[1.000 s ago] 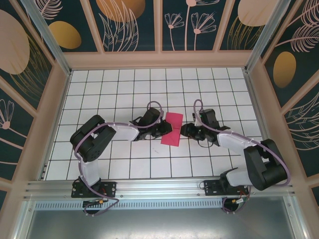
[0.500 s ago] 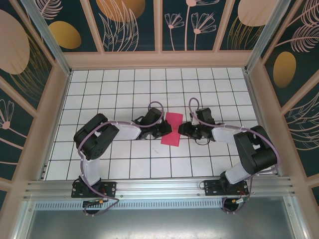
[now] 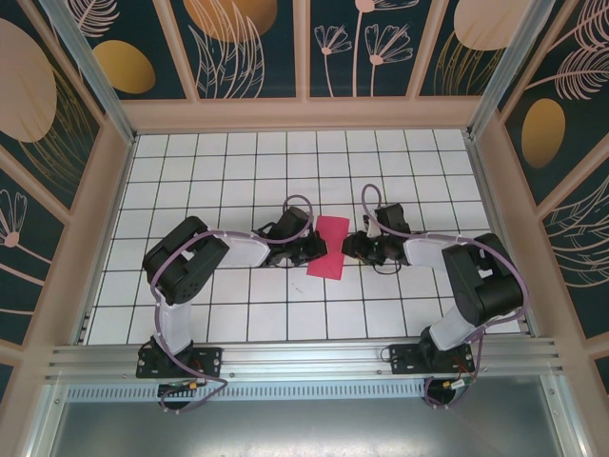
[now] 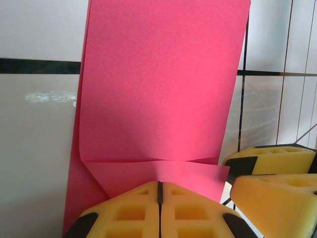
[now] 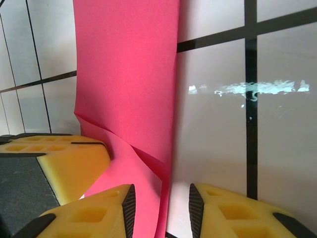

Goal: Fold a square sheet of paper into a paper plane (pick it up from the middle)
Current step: Fold the triangle a second time at the center of the table, then turn over the paper at the center of the table.

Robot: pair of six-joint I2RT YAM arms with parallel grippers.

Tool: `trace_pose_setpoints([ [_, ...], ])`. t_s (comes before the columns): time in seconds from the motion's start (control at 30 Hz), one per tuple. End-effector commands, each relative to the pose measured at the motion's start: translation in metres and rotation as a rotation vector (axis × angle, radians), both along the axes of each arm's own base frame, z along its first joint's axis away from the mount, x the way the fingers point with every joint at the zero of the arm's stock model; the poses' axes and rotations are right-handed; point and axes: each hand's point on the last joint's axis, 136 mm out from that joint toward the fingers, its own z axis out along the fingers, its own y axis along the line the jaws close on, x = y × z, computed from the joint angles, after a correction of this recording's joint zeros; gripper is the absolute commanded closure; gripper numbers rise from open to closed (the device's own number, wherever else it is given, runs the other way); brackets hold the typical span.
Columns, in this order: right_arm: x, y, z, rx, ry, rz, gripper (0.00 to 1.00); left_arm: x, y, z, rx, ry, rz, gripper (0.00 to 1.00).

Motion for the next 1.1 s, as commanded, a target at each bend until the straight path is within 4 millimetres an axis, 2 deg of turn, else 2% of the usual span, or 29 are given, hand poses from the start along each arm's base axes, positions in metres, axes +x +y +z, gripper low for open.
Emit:
trace_pose_setpoints([
  [0.0,0.019,0.019,0.014,0.055,-0.083,0.033,0.63,-0.003,-0.001,-0.008,0.006,0.026,-0.018,0.91],
  [0.47,0.019,0.028,0.018,0.08,-0.071,0.054,0.64,-0.005,-0.001,-0.006,-0.022,0.033,-0.009,0.92],
  [0.77,0.018,0.027,0.017,0.072,-0.074,0.053,0.64,-0.006,-0.001,-0.004,-0.026,0.033,-0.008,0.91],
  [1.07,0.002,0.015,0.0,0.043,-0.057,0.079,0.61,-0.006,0.002,-0.002,-0.032,0.033,0.009,0.91],
])
